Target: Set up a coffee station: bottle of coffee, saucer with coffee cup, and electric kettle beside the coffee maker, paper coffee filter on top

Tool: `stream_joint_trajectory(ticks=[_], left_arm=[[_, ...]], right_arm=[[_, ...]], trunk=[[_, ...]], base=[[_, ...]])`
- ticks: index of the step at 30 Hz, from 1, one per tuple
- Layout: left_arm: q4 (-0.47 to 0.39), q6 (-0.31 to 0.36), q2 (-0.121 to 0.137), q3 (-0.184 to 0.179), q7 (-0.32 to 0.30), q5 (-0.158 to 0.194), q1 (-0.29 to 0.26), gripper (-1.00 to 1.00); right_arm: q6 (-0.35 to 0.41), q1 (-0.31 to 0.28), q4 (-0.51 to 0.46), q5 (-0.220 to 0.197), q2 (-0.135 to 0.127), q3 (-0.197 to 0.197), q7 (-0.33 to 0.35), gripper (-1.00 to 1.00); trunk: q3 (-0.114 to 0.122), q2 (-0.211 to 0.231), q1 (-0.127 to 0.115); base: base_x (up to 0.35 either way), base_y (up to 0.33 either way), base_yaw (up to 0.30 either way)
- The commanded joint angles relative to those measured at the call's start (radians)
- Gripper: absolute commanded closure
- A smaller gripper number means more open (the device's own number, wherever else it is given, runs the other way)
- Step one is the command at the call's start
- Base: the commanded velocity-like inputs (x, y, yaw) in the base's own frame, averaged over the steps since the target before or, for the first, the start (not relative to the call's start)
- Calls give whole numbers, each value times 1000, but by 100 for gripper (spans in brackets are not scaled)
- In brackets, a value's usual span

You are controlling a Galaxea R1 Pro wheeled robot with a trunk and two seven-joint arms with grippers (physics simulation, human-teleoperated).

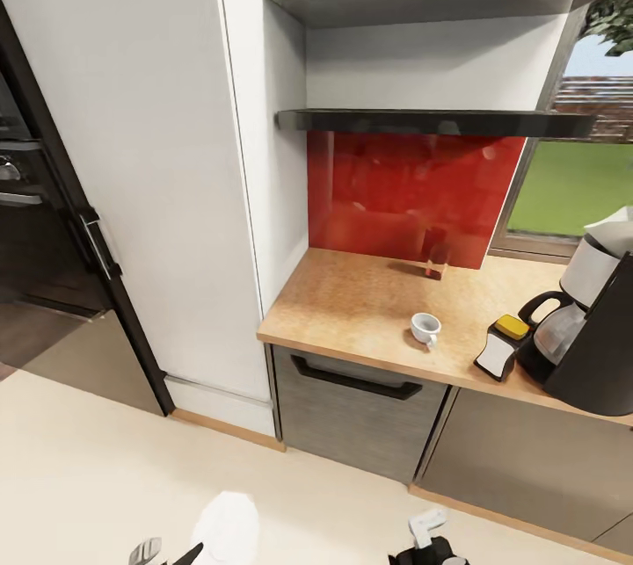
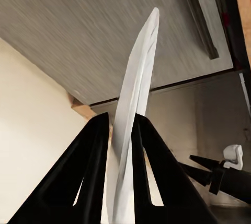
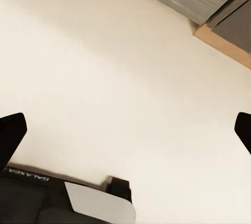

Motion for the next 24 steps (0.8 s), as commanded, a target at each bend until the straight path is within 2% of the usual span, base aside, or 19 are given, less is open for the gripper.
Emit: stream_joint_trajectory(ticks=[1,7,12,18,24], left_arm=[[5,-10,1,-8,1,6,-1,100],[15,-9,5,-5,2,8,-1,100],[14,-11,9,-7,0,9,-1,100],[15,-10,9,-8,0,9,-1,100],[16,-11,9,-7,0,10,0,100]], right_arm=[[-4,-1,2,-10,0,7,4,-100],[-5,-1,0,-16,9,4,5,-100],[-4,-1,1,-16,10,3,6,-100],[-4,-1,2,-16,10,4,7,-100],[-3,-1,2,-17,11,3,7,-100]], trunk=[[-2,-2,1],[-2,-2,1],[-2,-2,1],[-2,-2,1],[-2,-2,1]], base=[[0,0,0],[0,0,-11],[0,-251,-19],[-19,-270,-218],[-176,-229,-262]])
